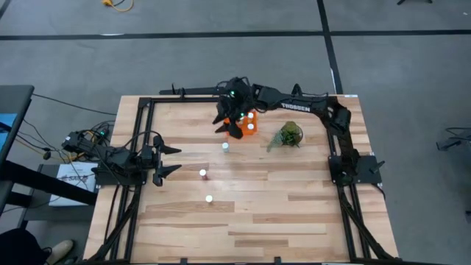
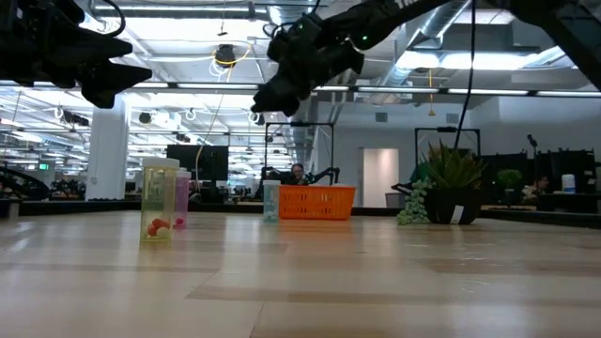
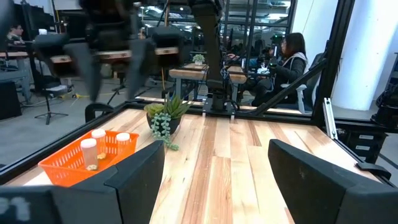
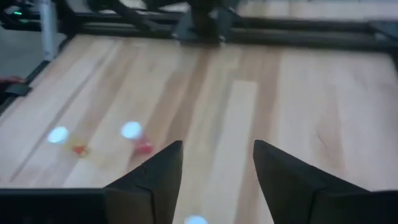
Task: Pick and place pill bottles into a basket
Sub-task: Put the blue pill bottle into the orange bin
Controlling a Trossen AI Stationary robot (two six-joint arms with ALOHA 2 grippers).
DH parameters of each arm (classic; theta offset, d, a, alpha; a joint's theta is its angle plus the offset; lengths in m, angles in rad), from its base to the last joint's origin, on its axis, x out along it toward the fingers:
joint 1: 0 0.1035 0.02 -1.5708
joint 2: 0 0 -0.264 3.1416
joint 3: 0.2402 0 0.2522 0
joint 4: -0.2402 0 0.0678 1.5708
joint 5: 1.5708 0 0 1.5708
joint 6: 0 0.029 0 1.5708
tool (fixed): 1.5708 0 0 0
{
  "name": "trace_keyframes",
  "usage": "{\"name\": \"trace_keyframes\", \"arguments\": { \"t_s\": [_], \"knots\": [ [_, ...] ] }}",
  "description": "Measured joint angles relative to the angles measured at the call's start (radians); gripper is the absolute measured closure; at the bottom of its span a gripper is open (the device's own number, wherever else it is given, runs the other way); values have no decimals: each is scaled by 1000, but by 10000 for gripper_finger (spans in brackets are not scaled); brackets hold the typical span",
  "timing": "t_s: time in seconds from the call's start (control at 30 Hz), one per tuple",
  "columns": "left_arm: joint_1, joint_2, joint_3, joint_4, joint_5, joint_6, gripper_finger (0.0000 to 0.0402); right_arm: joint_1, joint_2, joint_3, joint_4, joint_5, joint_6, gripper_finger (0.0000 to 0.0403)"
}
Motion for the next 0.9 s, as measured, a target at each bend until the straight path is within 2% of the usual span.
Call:
{"name": "trace_keyframes", "arguments": {
  "t_s": [0.37,0.7,0.9],
  "knots": [
    [0,0,0,0,0,0,125,116,-293,-454,447,-7,107,261],
    [0,0,0,0,0,0,125,148,-583,-876,837,-11,248,269],
    [0,0,0,0,0,0,125,155,-693,-1027,916,-12,261,269]
  ]
}}
